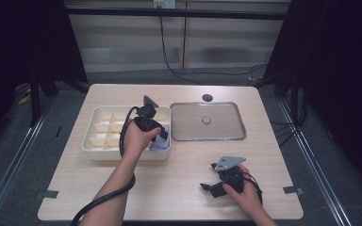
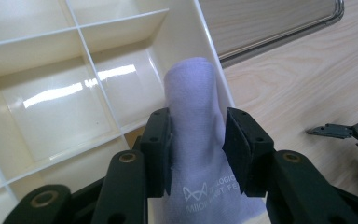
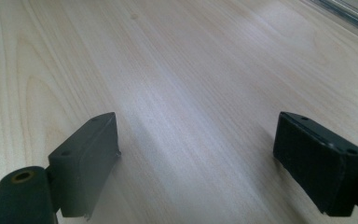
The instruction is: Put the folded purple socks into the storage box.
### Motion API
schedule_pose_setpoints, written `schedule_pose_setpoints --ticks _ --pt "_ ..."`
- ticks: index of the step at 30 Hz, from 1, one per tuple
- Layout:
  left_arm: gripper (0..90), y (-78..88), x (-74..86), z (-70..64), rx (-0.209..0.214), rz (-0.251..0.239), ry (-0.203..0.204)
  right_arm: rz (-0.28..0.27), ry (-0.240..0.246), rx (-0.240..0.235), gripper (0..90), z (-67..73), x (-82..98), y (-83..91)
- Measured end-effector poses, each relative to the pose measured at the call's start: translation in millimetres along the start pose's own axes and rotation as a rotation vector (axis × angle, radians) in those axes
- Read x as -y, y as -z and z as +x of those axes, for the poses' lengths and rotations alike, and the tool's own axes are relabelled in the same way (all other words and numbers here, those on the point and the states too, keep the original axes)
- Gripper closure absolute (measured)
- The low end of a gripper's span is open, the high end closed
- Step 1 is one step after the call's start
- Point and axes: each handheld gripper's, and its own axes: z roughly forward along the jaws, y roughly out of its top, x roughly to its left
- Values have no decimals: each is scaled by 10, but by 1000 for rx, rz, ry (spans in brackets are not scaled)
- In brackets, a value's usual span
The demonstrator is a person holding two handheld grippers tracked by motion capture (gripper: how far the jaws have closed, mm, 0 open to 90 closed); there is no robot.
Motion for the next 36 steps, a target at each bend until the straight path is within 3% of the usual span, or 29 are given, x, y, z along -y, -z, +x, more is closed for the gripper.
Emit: schedule_pose_setpoints --ticks 10,15,22,30,36 --pt "612 127 71 11 3 5 8 1 -2 -1 134 1 0 1" --pt "653 156 104 15 3 21 15 1 -1 -1 134 1 0 0" --pt "756 77 120 40 6 32 40 1 -1 -1 134 1 0 0" --pt "787 -45 134 12 -36 39 36 1 -1 -1 134 1 0 0" --pt "788 -117 163 32 -34 43 40 1 2 -1 135 -1 1 0"
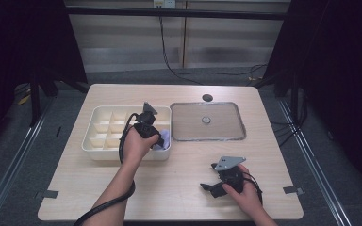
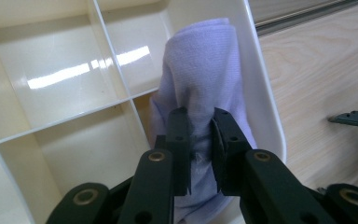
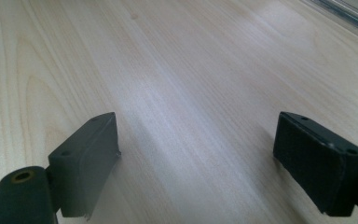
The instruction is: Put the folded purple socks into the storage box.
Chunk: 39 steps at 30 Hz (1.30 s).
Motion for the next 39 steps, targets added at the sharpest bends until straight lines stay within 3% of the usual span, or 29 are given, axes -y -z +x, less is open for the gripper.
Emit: schedule_pose_setpoints --ticks 10,22,31,39 --pt "753 16 17 -25 -8 -4 -18 0 0 0 134 0 0 0" --pt "700 226 -69 -54 -2 -10 -26 -3 0 1 135 -1 -1 -1" --pt "701 326 -146 -71 -11 -12 -21 -3 0 1 134 -1 -1 -2" --pt "727 394 -218 -122 -29 12 -45 -3 0 0 134 -1 -1 -1"
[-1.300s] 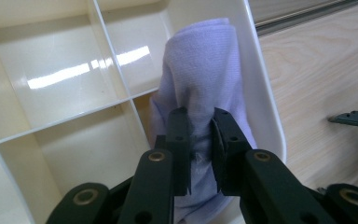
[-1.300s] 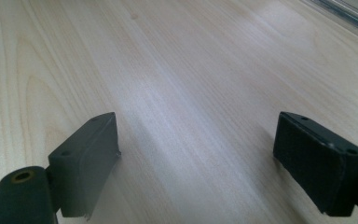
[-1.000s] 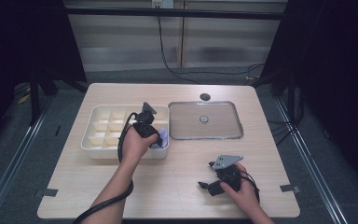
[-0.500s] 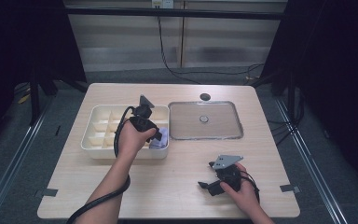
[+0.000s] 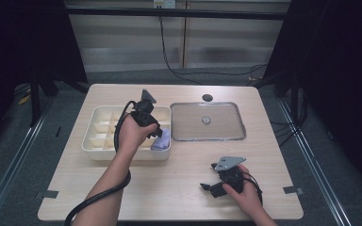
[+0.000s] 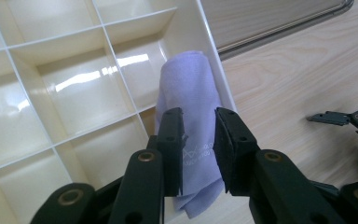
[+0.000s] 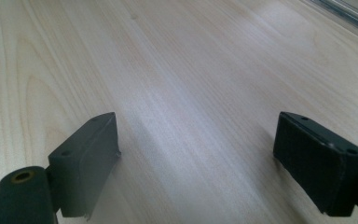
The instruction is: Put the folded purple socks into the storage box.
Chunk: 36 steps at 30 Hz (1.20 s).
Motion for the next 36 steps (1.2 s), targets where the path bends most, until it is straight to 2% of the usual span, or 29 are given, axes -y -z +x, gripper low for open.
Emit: schedule_pose_setpoints --ticks 6,9,11,17,27,30,36 --pt "791 5 -42 -17 -15 22 -5 0 0 0 134 0 0 0" --pt "881 -5 -58 -21 -17 41 -11 1 -1 0 134 0 0 1" --pt "897 -22 -69 -28 -13 40 -13 0 1 2 134 -1 -1 1" --pt "900 -73 -87 -42 -29 69 -27 -1 3 2 134 -2 0 0" --pt "900 -177 -68 3 -23 83 -11 -1 3 2 134 -2 0 0" --pt "900 -219 -48 19 -6 92 -8 -1 2 2 134 -1 0 0" --pt "900 -293 -17 29 2 106 -8 -1 2 2 134 -1 0 -1"
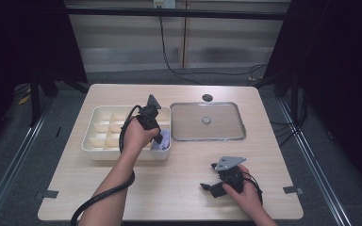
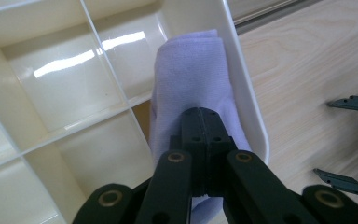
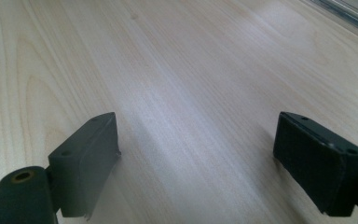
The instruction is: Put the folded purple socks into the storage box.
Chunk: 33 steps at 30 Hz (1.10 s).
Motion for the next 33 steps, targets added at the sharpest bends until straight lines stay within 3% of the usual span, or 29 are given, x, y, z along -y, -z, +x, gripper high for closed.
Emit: schedule_pose_setpoints --ticks 8,21,33 --pt "900 -61 41 10 9 -2 -6 0 0 0 134 0 0 0" --pt "900 84 49 39 -34 -34 -10 -1 3 0 134 -2 0 -1" --pt "900 -147 92 48 -35 4 -11 3 -3 -2 134 3 0 1"
